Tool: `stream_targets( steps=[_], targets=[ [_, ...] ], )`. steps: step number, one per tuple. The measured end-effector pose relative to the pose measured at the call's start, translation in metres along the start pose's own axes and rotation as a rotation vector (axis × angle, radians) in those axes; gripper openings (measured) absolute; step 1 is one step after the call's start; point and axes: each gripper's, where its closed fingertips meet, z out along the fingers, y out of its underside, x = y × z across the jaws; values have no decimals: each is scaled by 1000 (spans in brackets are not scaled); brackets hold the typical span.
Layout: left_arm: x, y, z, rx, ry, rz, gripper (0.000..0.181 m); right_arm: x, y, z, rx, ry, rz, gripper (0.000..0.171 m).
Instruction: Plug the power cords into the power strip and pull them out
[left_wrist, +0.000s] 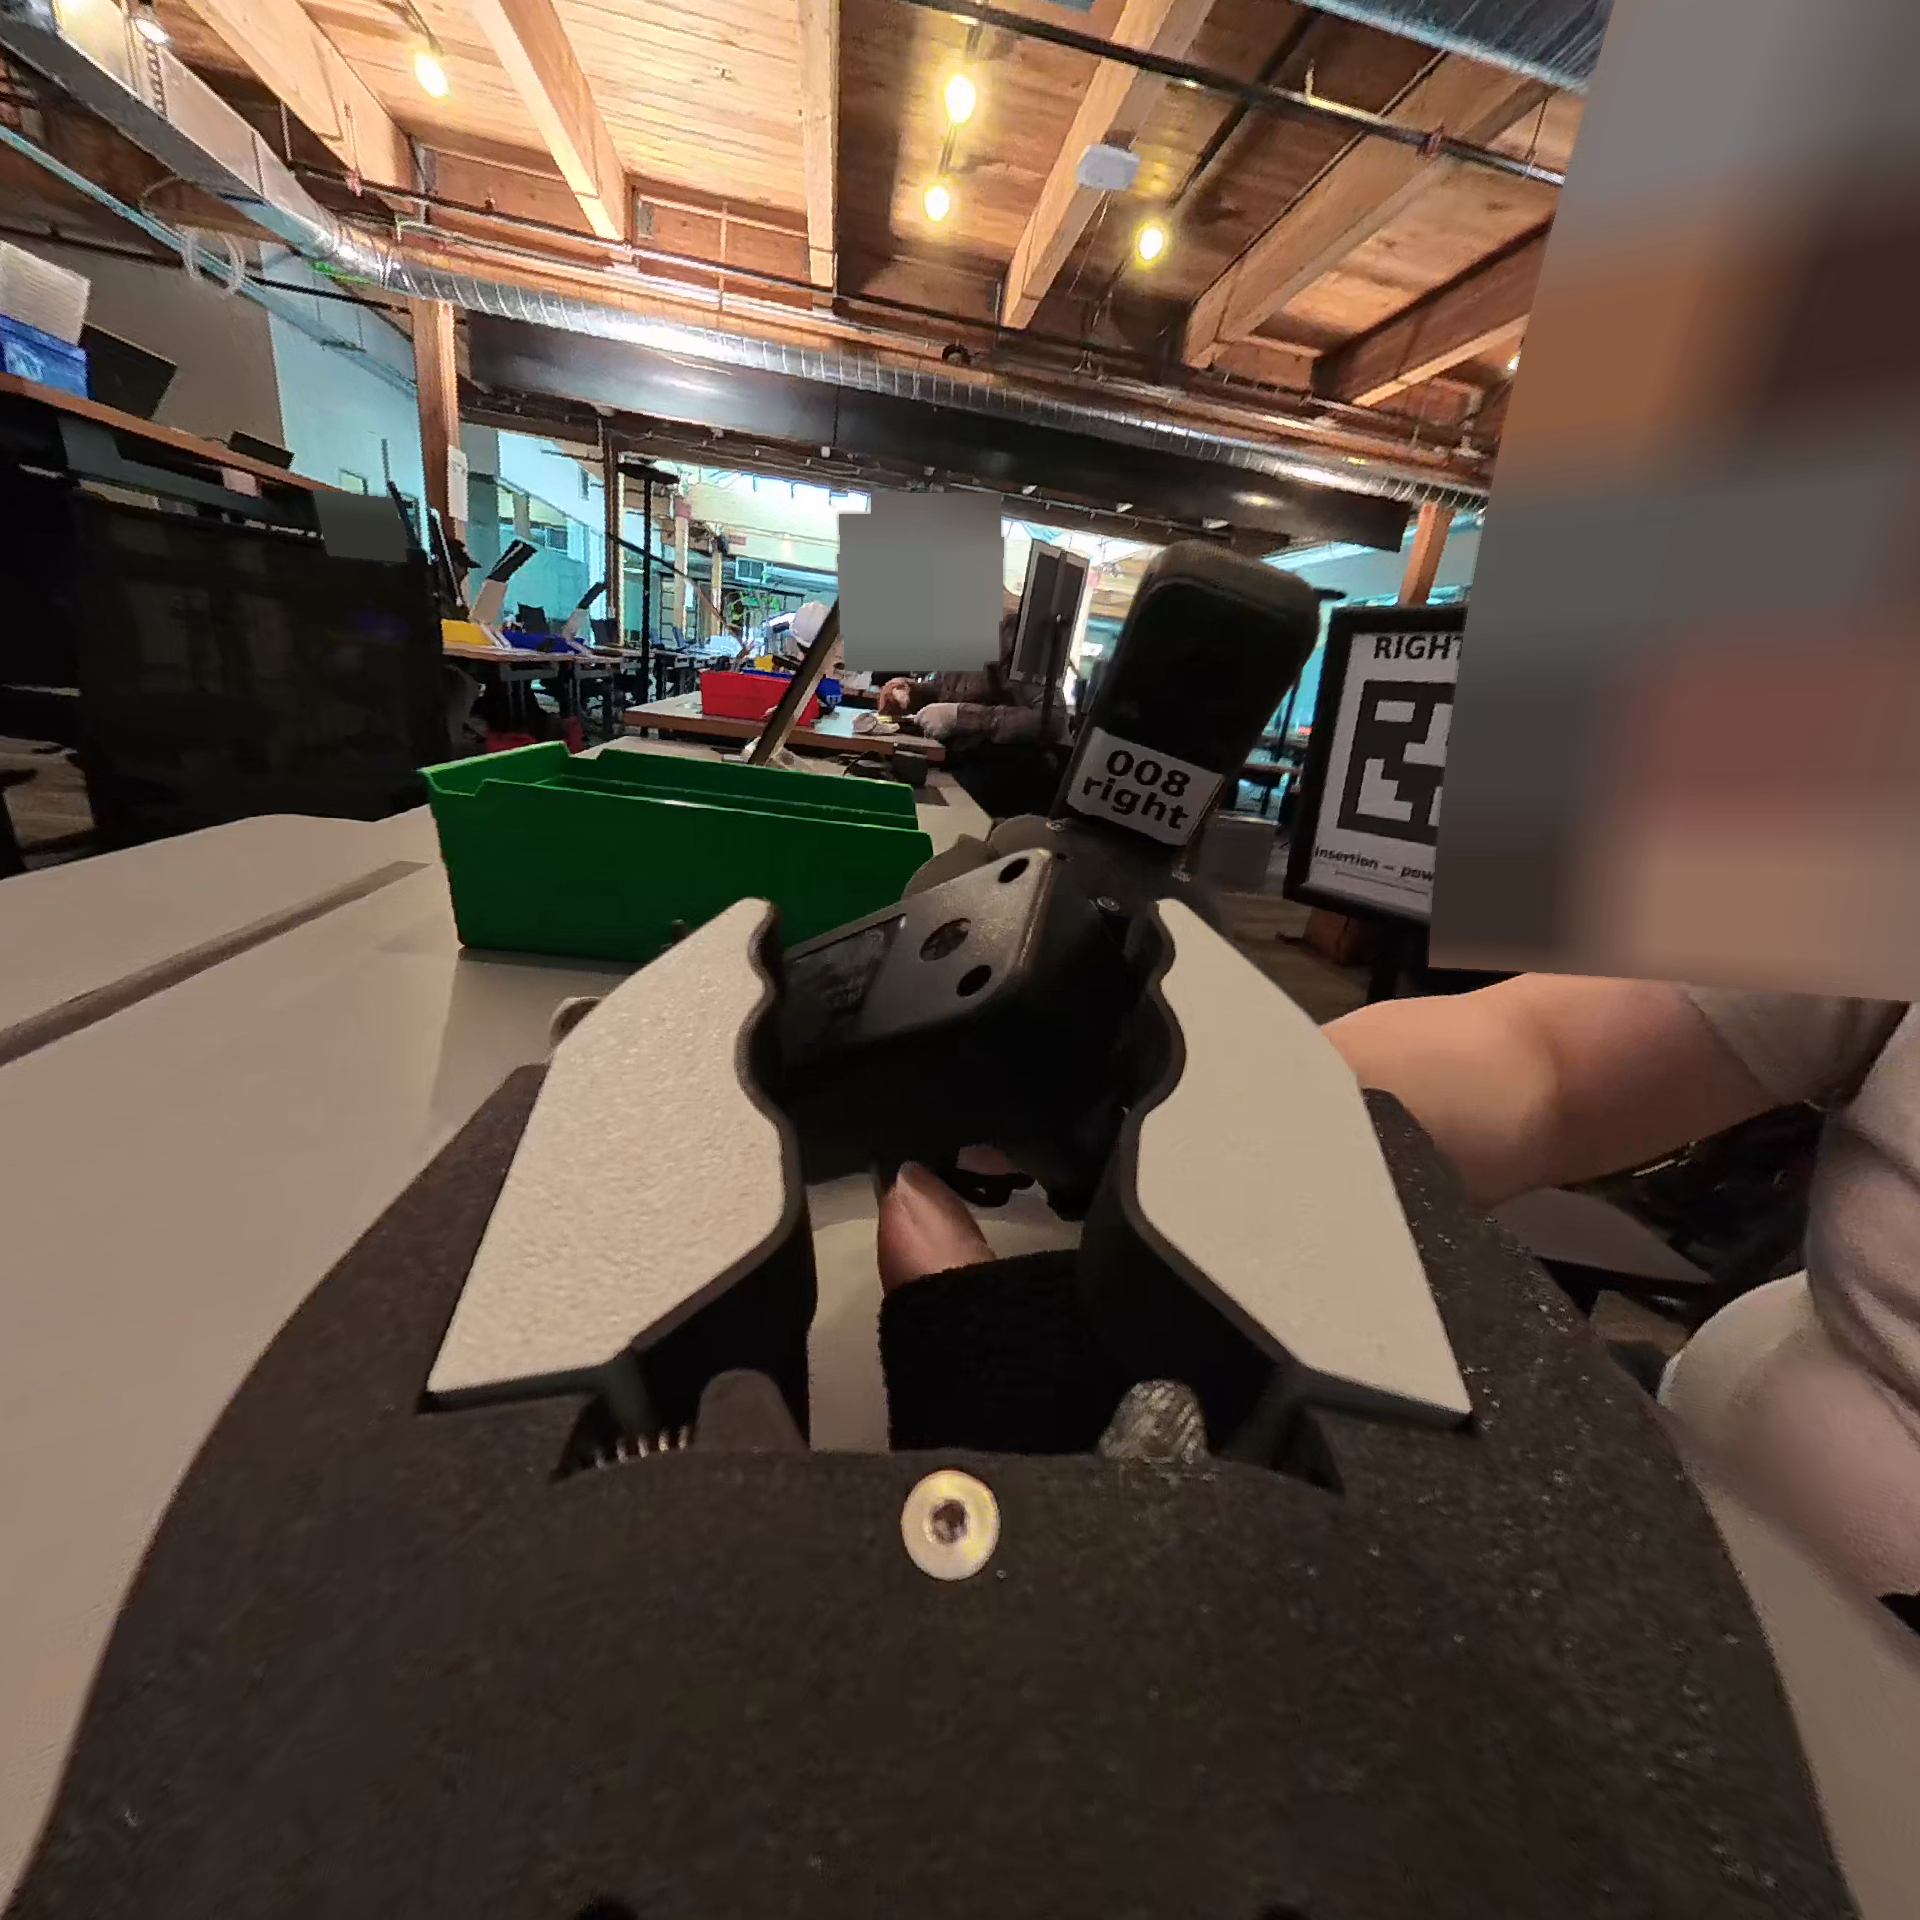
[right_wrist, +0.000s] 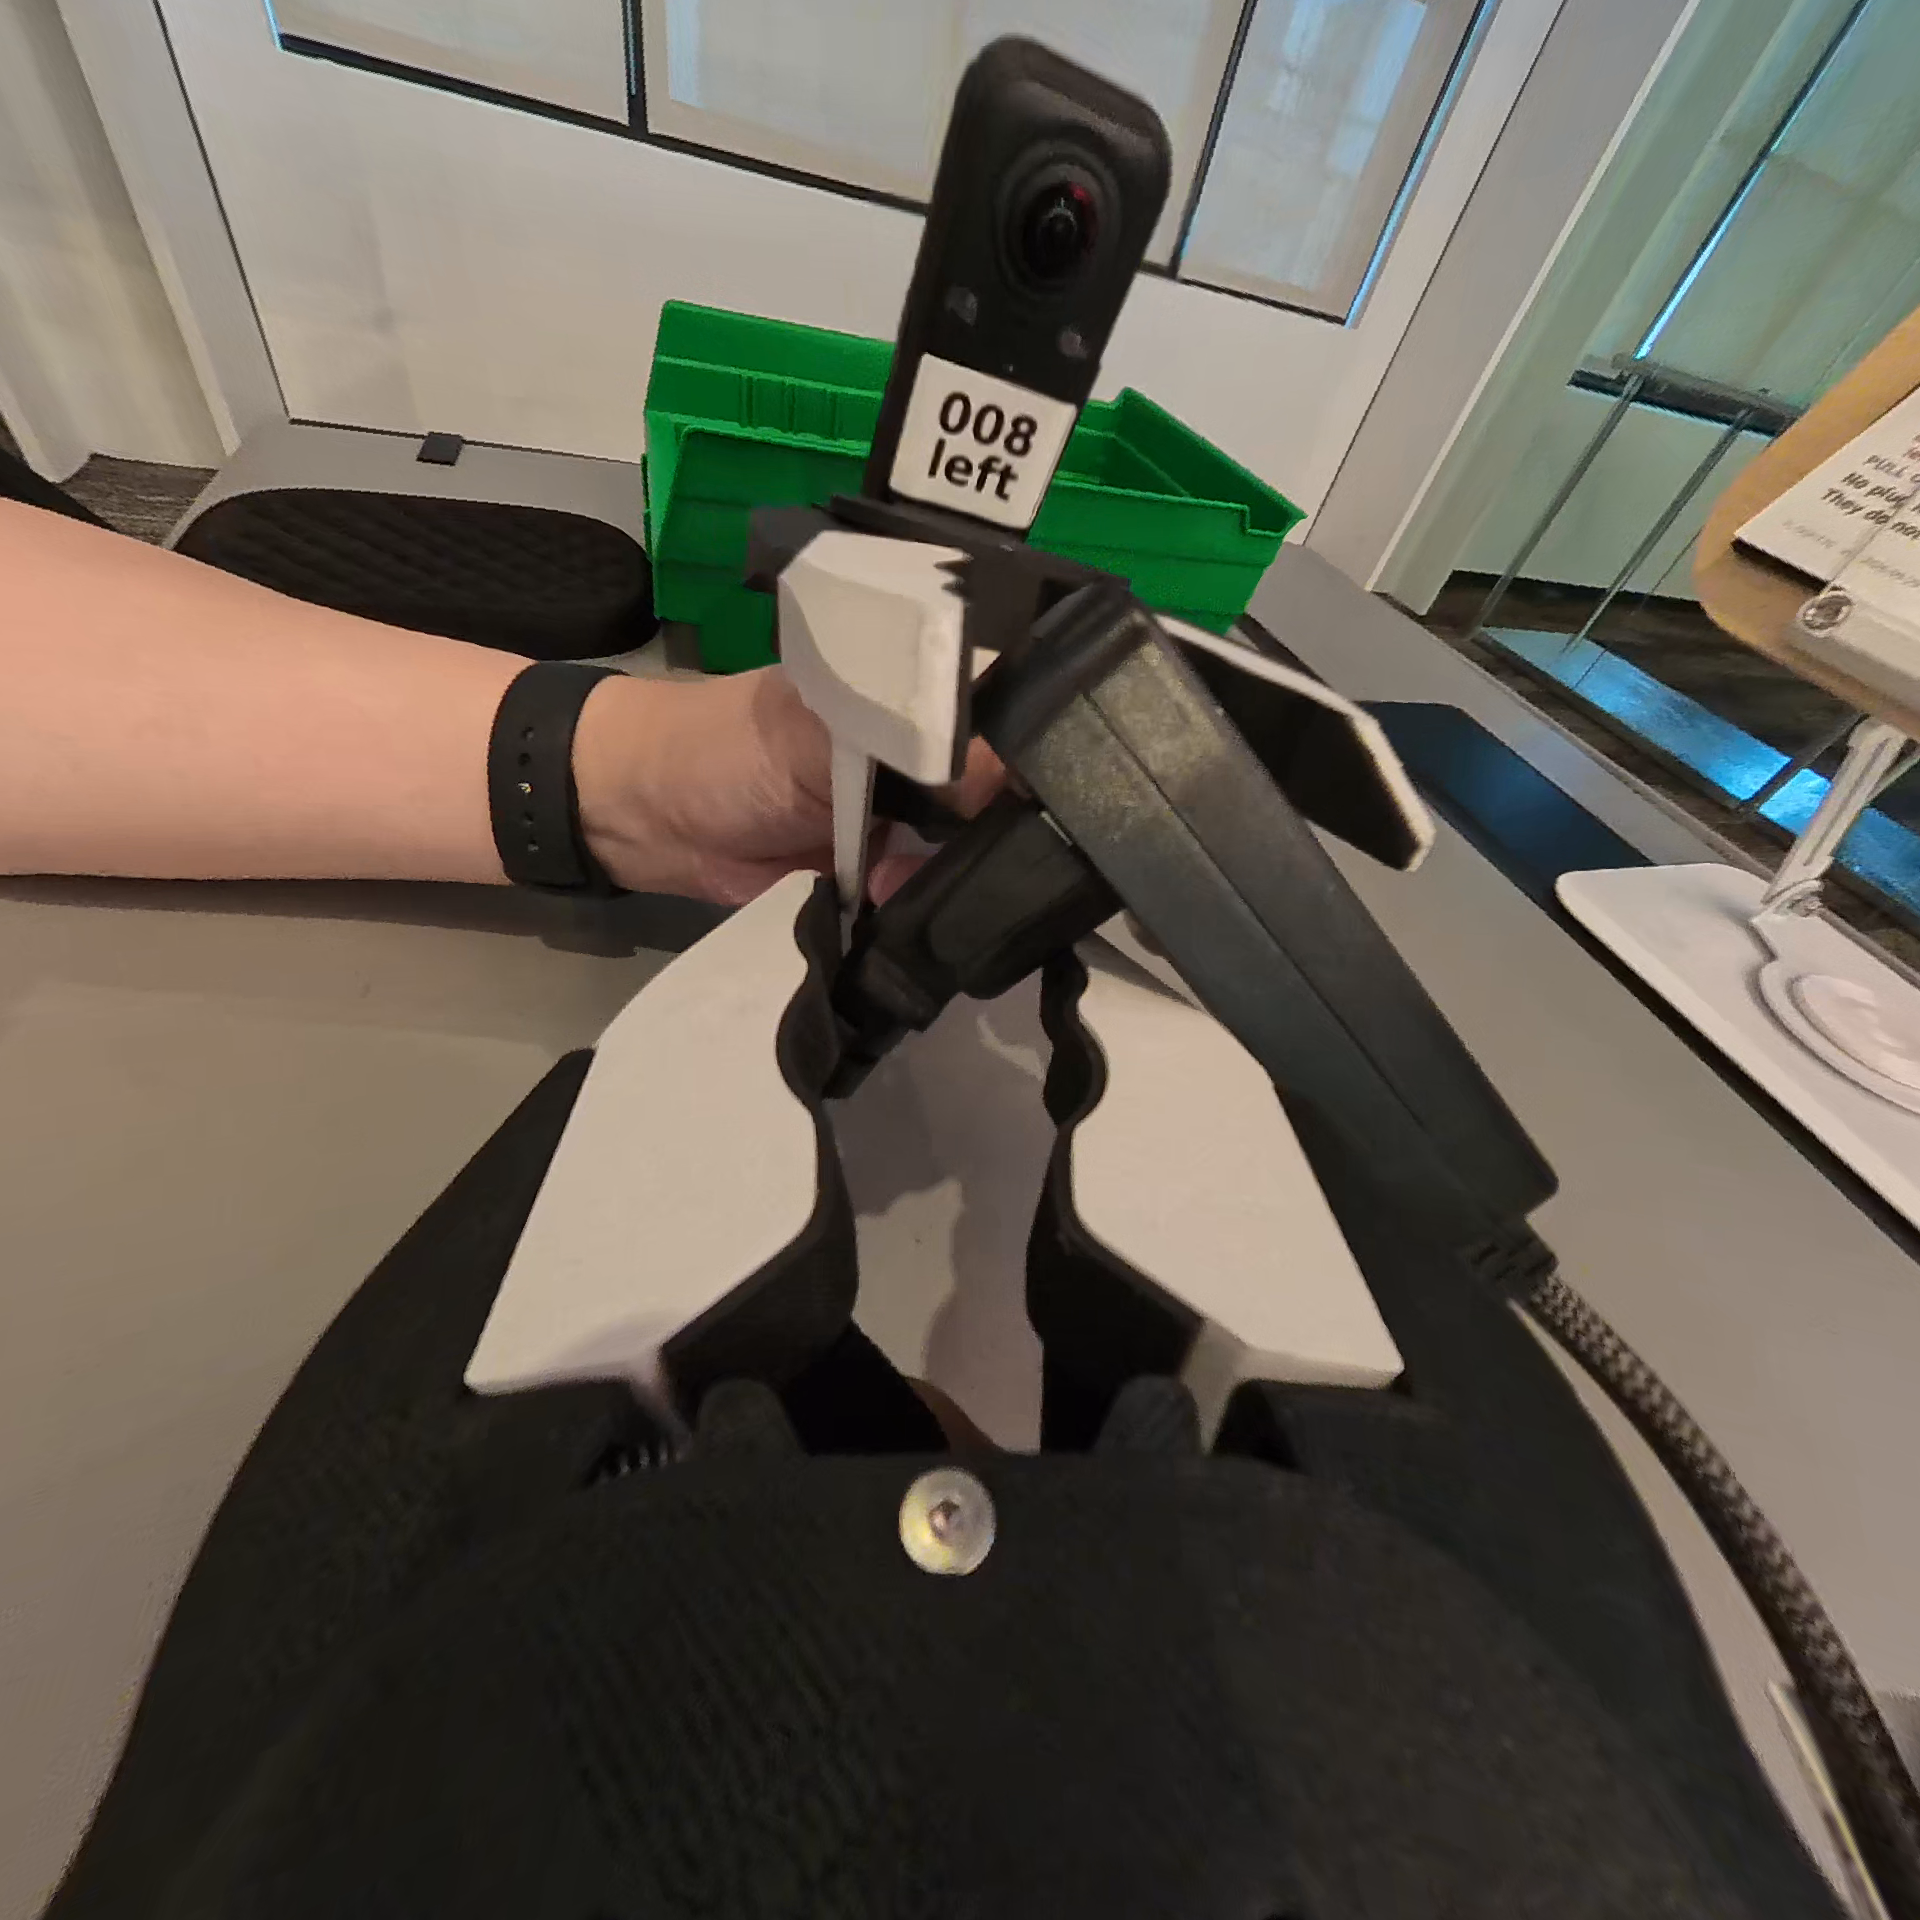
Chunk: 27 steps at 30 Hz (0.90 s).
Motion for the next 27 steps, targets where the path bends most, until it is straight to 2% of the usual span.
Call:
stream_targets(
  steps=[5, 10, 12, 15, 18, 19, 22, 23, 25, 27],
  targets=[
    [2, -3, 1, 57, 65, -112, 61, 0, -4, -2, 17, 8, -18, 43],
    [3, -3, 2, 50, 66, -97, 62, 0, -5, -2, 20, 9, -31, 43],
    [1, -1, 3, 22, 26, -40, 59, 1, -4, -3, 23, -8, 11, 43],
    [-4, -2, -2, -9, -104, 207, 46, 6, 2, 4, 7, -4, 105, 41],
    [-6, -6, -12, -2, -132, 245, 36, 1, 1, 12, 39, -89, 312, 40],
    [-8, -18, -19, 74, -149, 227, 24, 1, 2, 13, 46, -113, 359, 40],
    [-19, -67, -66, 398, -196, 114, 18, 8, 18, 13, -28, -52, 274, 42],
    [-23, -72, -80, 439, -205, 79, 17, 11, 20, 13, -37, -25, 226, 42],
    [-28, -71, -92, 420, -207, 39, 21, 10, 21, 14, -20, -21, 182, 42],
    [-17, -63, -81, 310, -104, 23, 38, 9, 28, 16, -52, -40, 232, 43]
  ],
)
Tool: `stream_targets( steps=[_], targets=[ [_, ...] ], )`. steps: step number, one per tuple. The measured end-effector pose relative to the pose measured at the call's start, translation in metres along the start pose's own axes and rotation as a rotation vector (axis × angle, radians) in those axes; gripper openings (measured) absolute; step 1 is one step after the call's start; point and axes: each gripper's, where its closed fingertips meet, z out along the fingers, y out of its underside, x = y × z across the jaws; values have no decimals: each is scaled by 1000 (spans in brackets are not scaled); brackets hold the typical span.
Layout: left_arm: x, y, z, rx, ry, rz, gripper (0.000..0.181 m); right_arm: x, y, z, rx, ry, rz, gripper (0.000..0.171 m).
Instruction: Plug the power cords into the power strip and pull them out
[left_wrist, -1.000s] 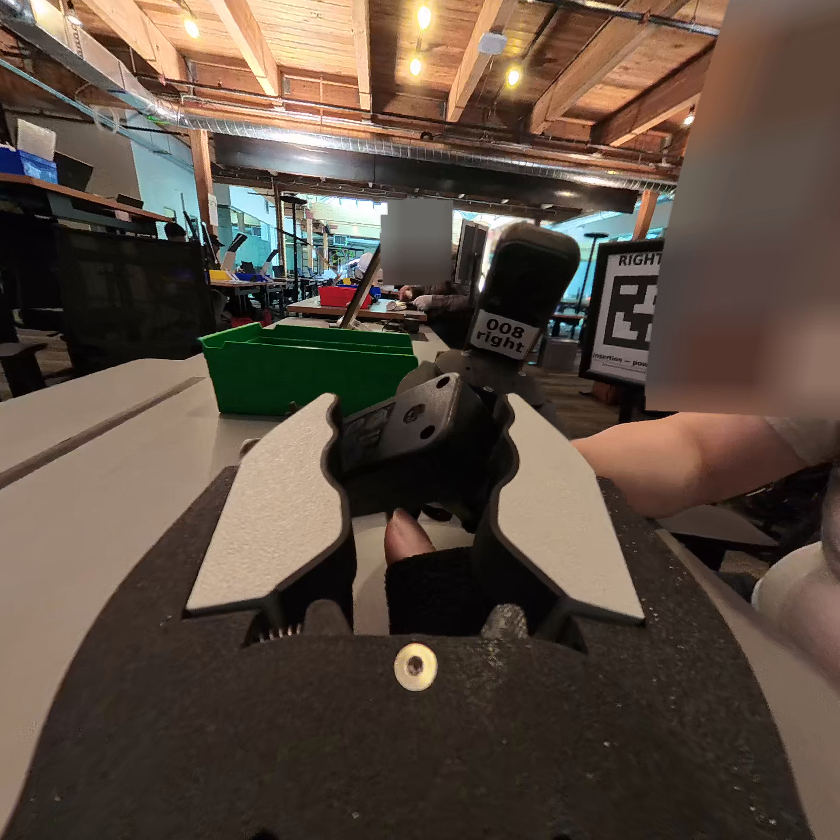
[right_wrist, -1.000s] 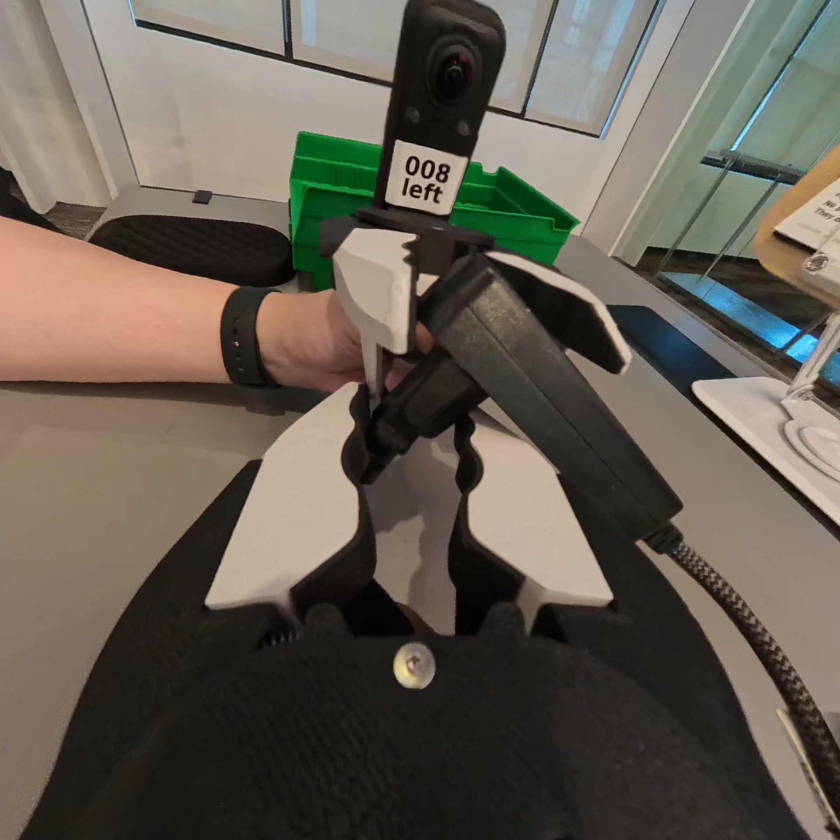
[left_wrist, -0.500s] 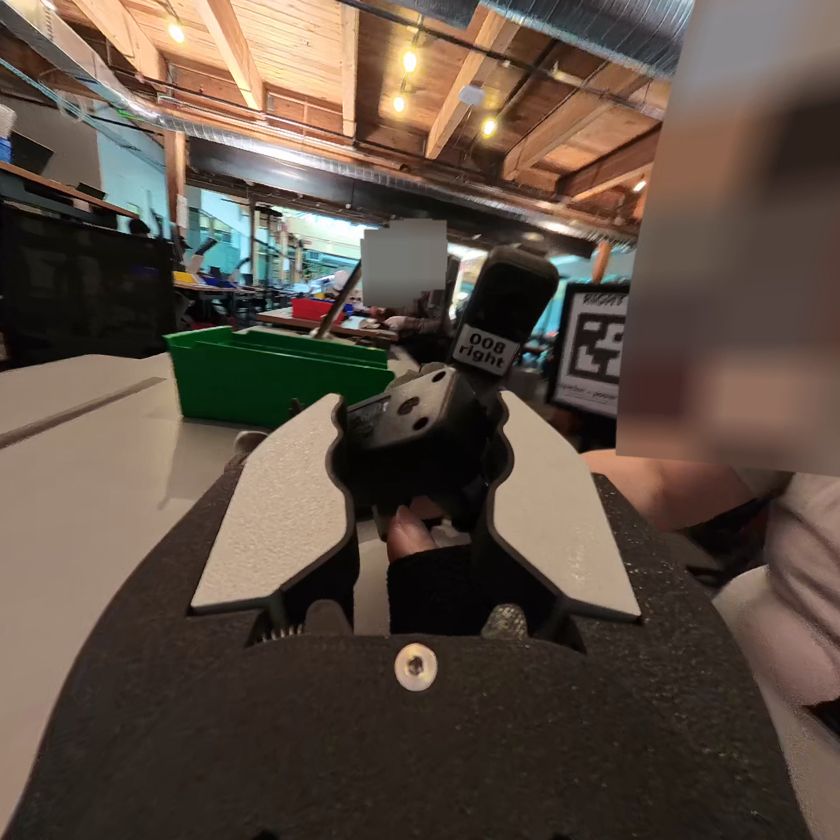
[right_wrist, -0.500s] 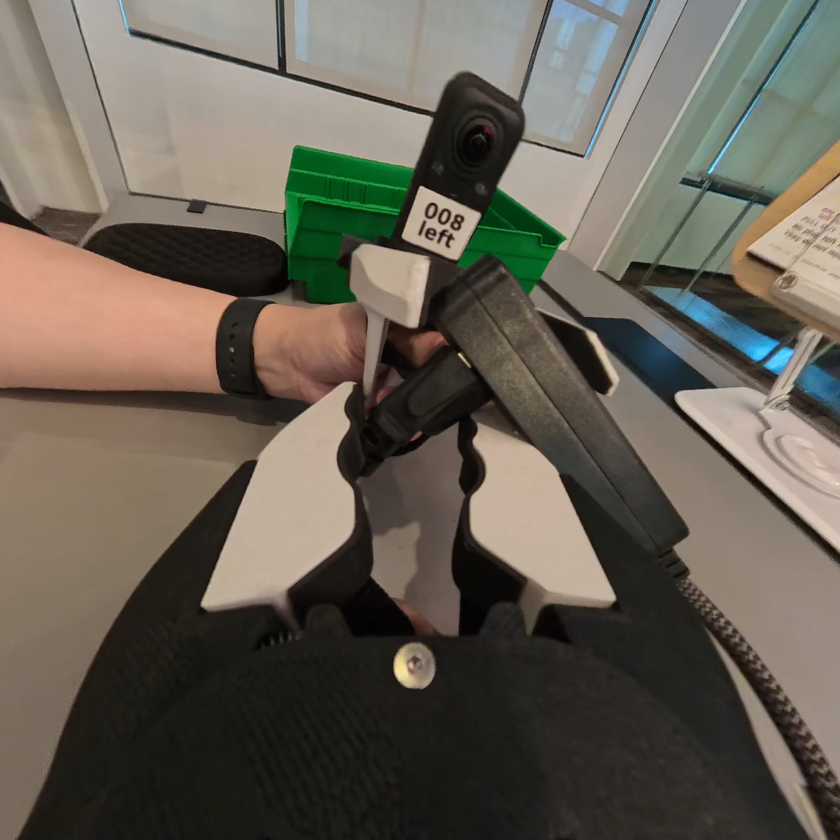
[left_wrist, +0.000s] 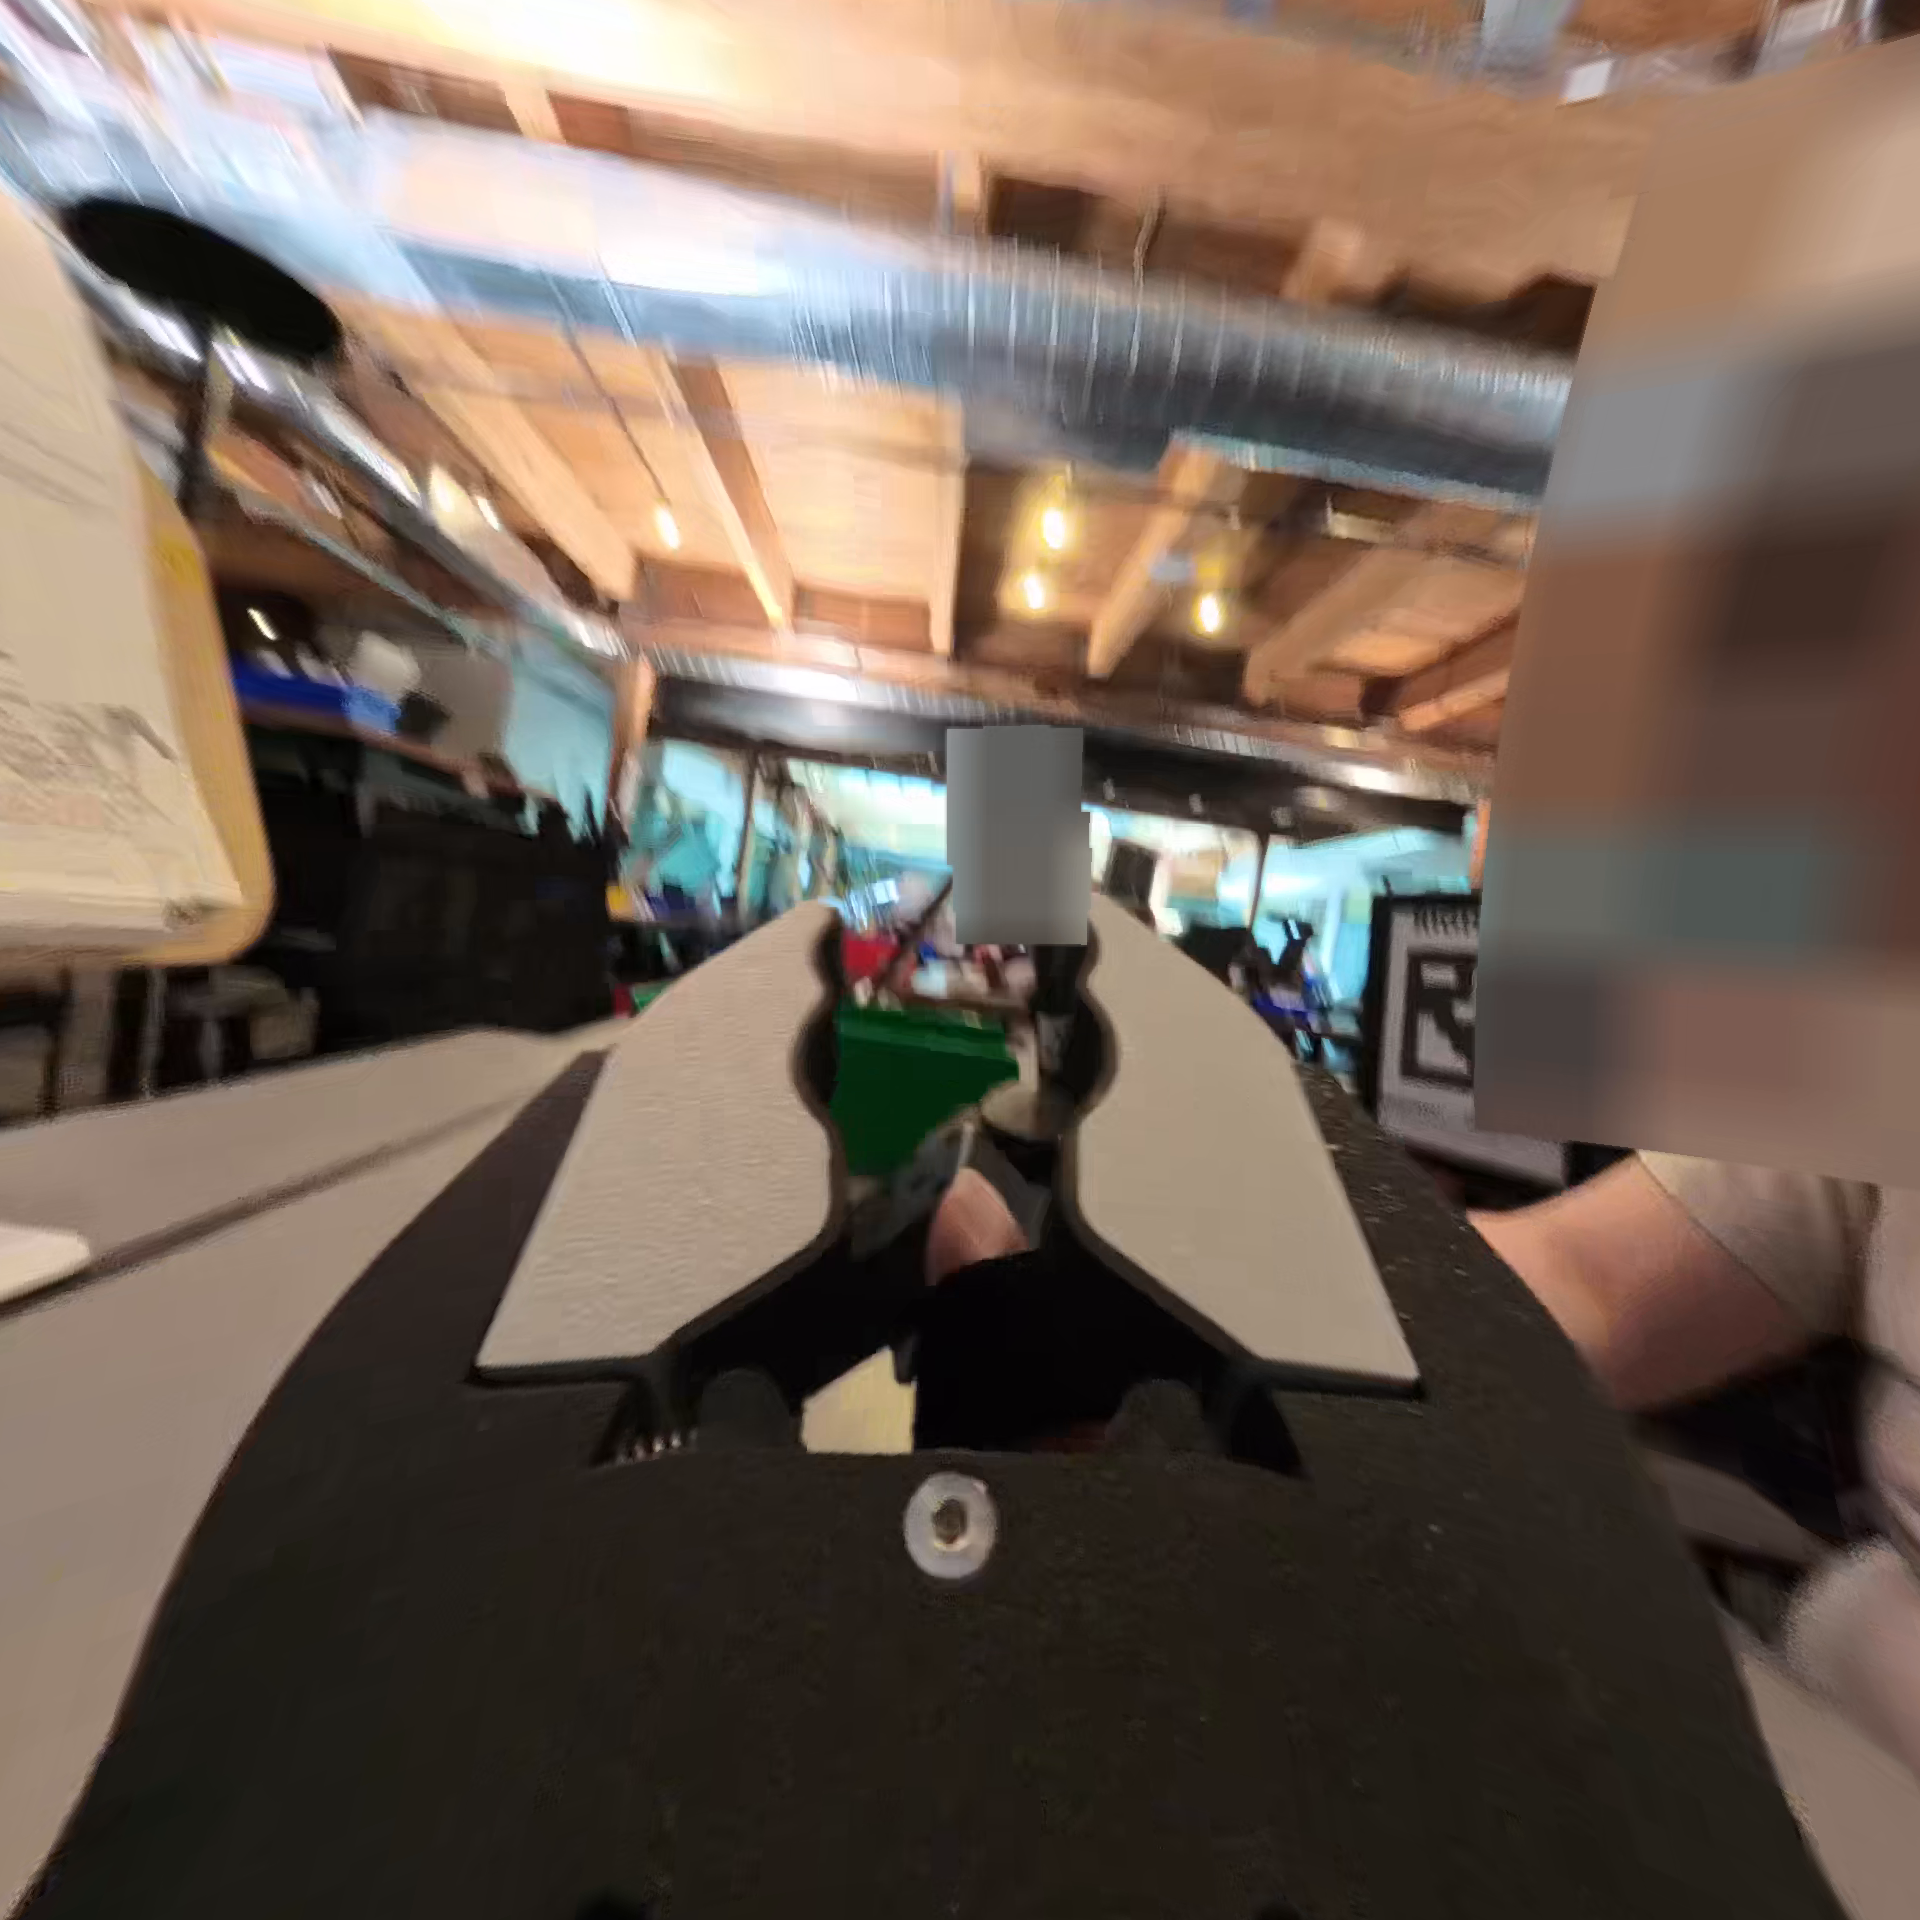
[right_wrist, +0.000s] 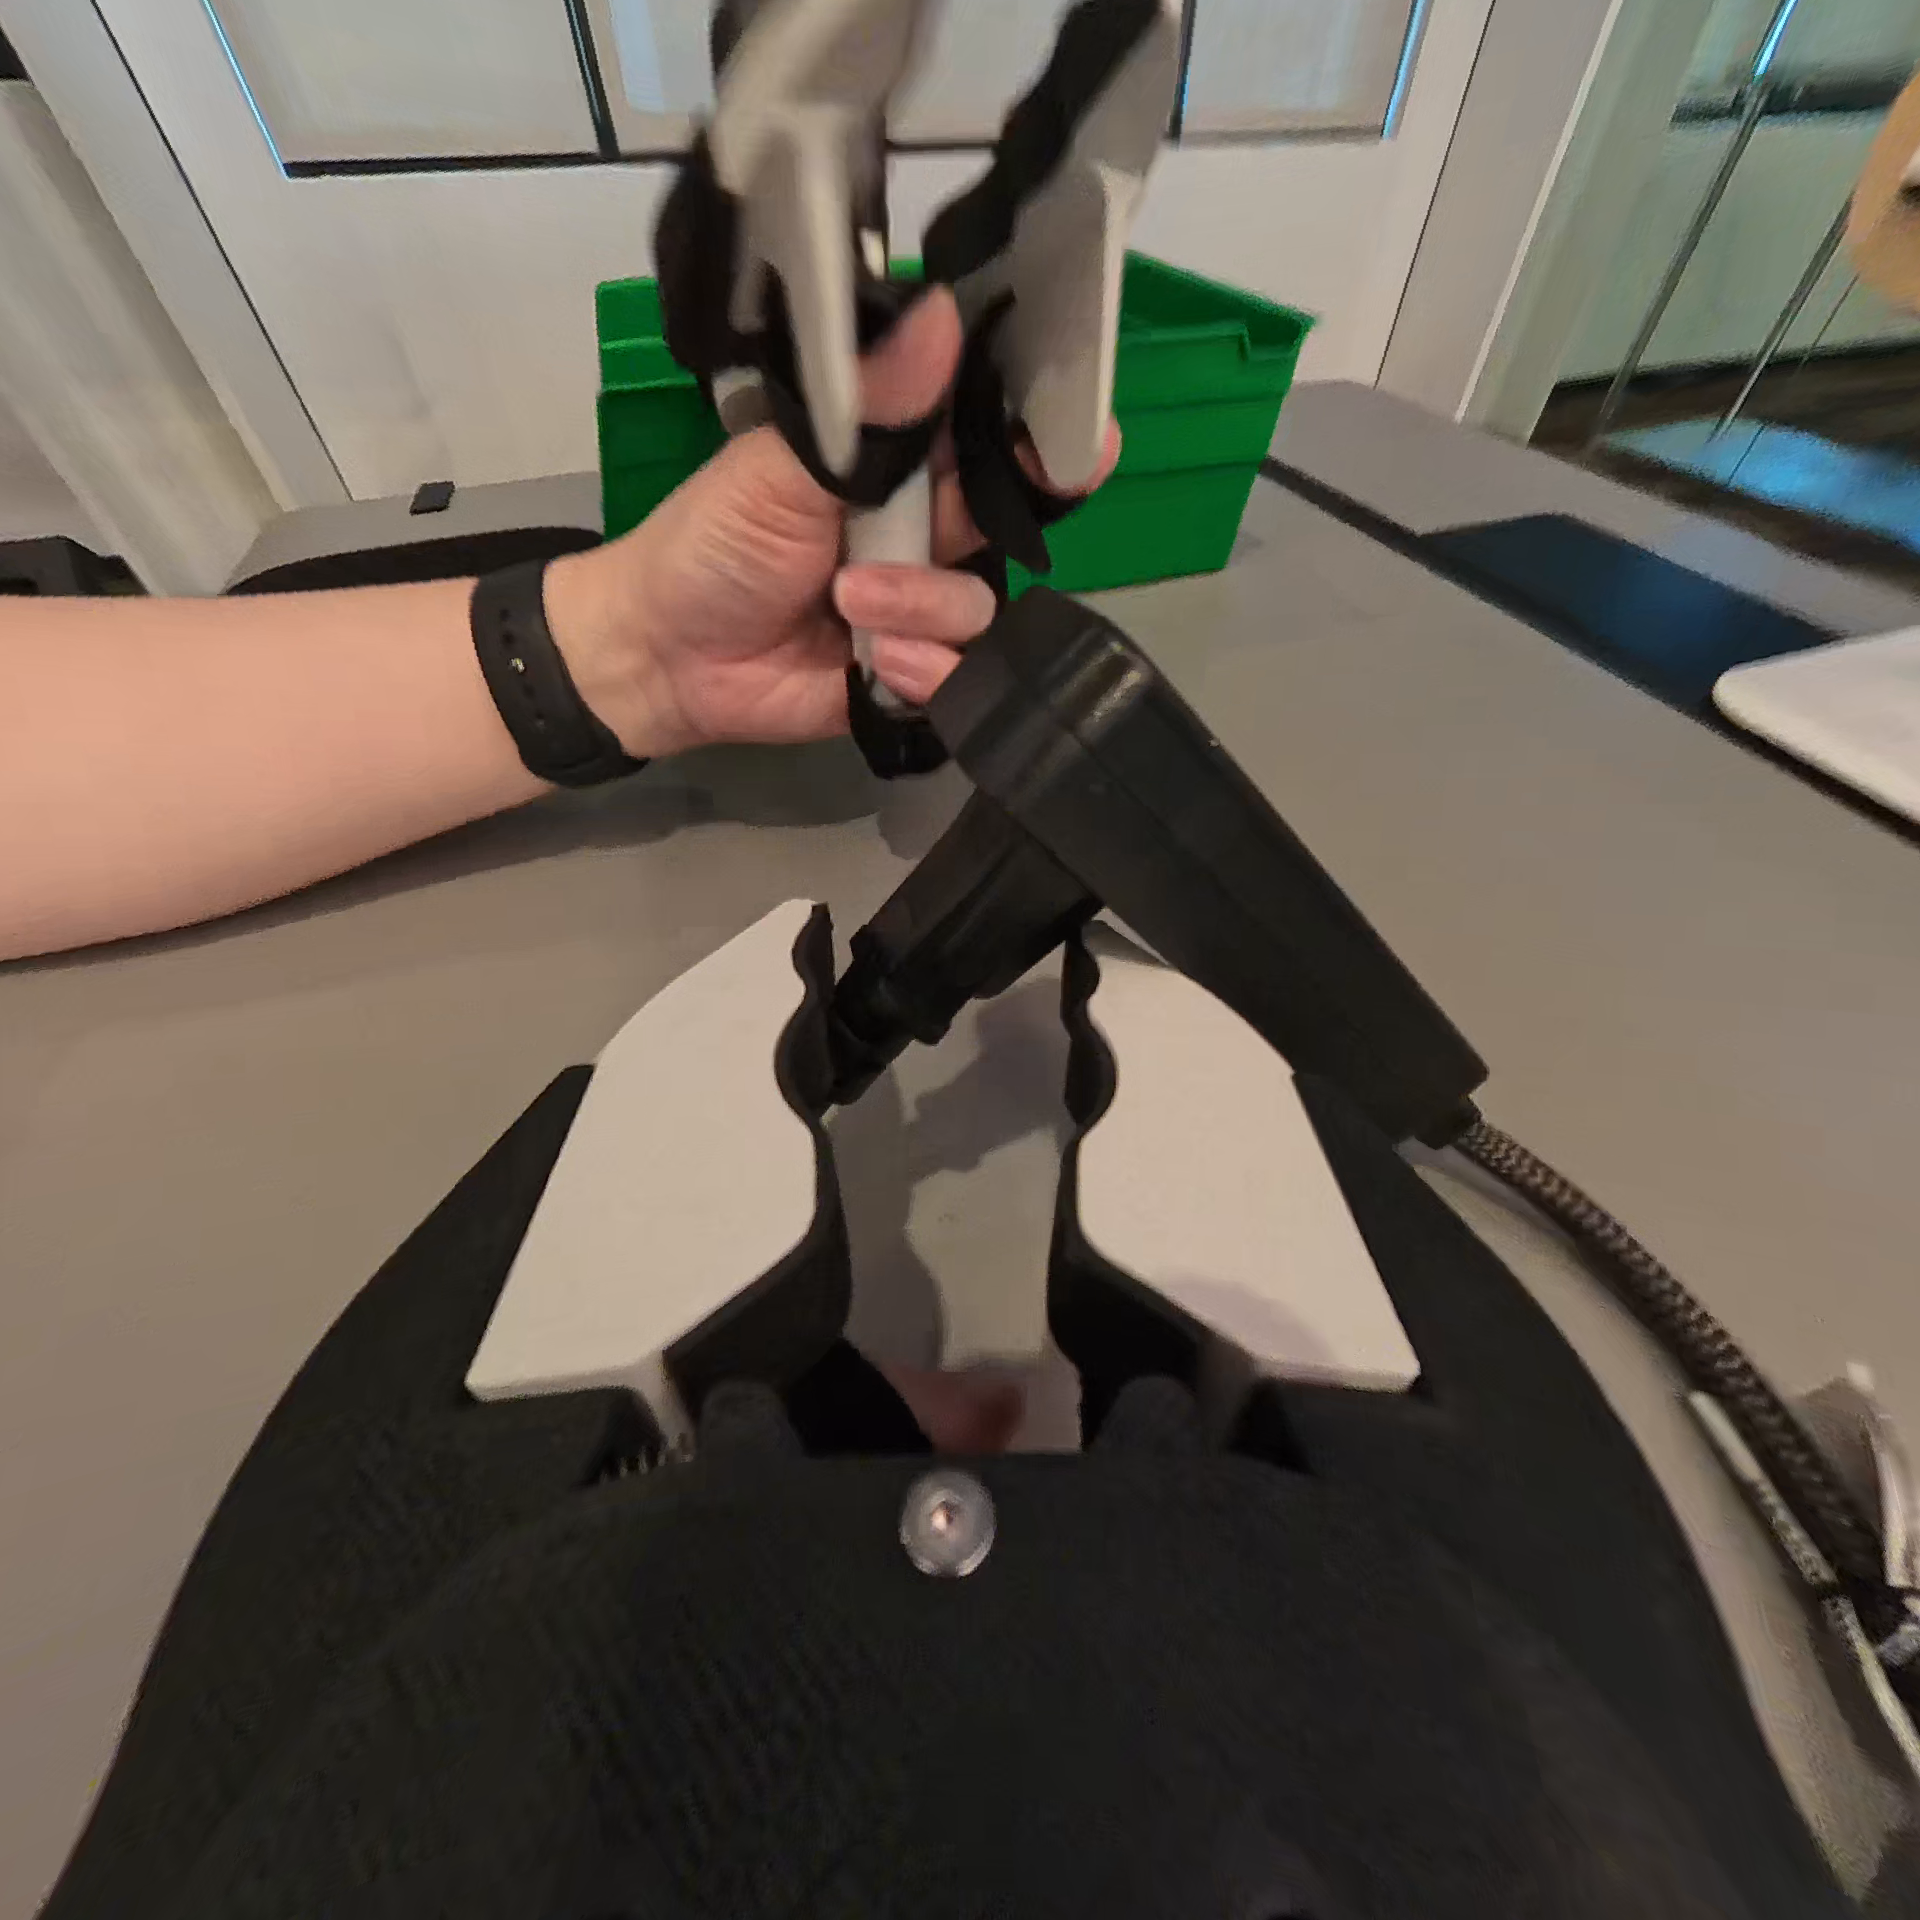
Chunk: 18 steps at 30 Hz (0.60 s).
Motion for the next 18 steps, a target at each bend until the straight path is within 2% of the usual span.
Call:
stream_targets(
  steps=[2, 4, 6, 8, 10, 12, 13, 16, 18],
  targets=[
    [2, 28, 11, -215, -8, -15, 85, 1, 3, 0, -12, -18, 12, 43],
    [12, 59, 18, -384, 38, 34, 82, 3, 3, -3, -9, -20, -6, 43],
    [25, 80, 26, -460, 105, 69, 77, 5, 4, -5, -24, -17, 10, 44],
    [19, 101, 24, -590, 68, 118, 62, 6, 6, -4, -34, -23, 25, 47],
    [10, 106, 19, -624, 25, 150, 51, 8, 8, -8, -61, -13, -34, 48],
    [6, 103, 11, -610, 13, 87, 42, 16, 2, -18, -54, 61, -150, 51],
    [5, 101, 9, -599, 21, 36, 42, 20, -9, -25, -6, 123, -240, 61],
    [4, 100, 6, -572, 32, -50, 43, 0, -61, -58, 301, 197, -519, 67],
    [5, 101, 9, -560, 37, -36, 44, -16, -86, -79, 473, 190, -564, 71]
  ],
)
